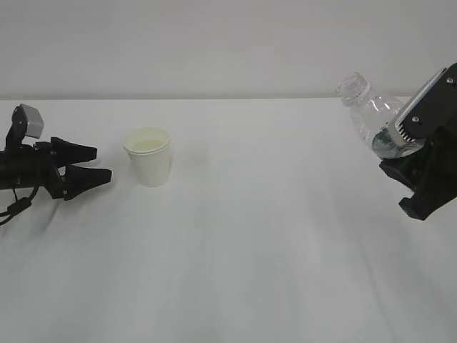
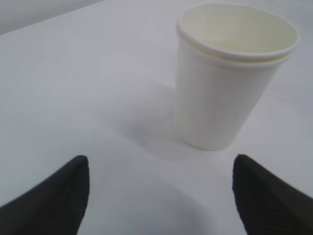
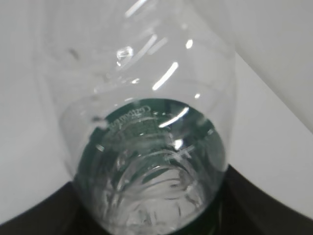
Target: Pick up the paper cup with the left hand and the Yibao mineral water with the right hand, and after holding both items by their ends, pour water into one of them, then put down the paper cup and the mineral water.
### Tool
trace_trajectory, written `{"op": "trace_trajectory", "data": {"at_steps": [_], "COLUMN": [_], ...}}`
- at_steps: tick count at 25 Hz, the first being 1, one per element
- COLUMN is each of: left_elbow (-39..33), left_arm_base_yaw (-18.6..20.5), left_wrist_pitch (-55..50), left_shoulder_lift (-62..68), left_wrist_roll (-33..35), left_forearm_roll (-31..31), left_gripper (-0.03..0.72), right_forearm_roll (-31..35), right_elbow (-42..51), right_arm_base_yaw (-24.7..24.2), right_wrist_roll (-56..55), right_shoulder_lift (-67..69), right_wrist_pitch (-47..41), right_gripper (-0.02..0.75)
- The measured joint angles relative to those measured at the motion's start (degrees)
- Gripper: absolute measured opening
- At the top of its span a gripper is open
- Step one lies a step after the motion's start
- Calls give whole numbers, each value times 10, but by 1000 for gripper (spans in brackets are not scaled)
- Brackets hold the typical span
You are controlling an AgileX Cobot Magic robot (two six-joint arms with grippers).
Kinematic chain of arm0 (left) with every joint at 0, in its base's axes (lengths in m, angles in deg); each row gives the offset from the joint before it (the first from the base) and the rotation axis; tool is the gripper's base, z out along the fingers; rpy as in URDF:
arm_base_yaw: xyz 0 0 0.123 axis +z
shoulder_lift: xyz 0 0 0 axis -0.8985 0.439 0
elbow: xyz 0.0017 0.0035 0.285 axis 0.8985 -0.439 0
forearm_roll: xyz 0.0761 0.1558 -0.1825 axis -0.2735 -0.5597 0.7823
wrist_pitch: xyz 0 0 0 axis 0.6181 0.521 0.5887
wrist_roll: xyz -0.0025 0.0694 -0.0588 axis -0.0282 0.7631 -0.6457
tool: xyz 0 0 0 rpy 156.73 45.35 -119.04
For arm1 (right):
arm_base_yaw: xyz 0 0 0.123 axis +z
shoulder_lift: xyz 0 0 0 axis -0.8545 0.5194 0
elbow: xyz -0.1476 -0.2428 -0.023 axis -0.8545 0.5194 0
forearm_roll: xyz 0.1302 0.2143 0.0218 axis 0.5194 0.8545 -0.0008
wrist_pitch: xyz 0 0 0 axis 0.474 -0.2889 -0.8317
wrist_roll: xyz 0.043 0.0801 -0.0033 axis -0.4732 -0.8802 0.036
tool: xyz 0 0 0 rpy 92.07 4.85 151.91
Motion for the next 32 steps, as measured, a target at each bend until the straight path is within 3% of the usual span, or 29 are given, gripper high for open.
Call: {"op": "trace_trajectory", "data": {"at_steps": [14, 32], "left_elbow": [0, 0], "left_arm_base_yaw": [42, 42], "left_wrist_pitch": [16, 20], "left_shoulder_lift": [0, -12], "left_wrist_roll": [-62, -98], "left_forearm_roll": [-14, -29], "left_gripper": [620, 593], "right_forearm_roll": [-1, -12], "right_elbow": [-1, -70], "right_arm_base_yaw": [0, 0], "right_wrist_roll": [-42, -56], "right_shoulder_lift": [0, 0], "right_wrist_pitch": [0, -11], "right_gripper": [428, 428]}}
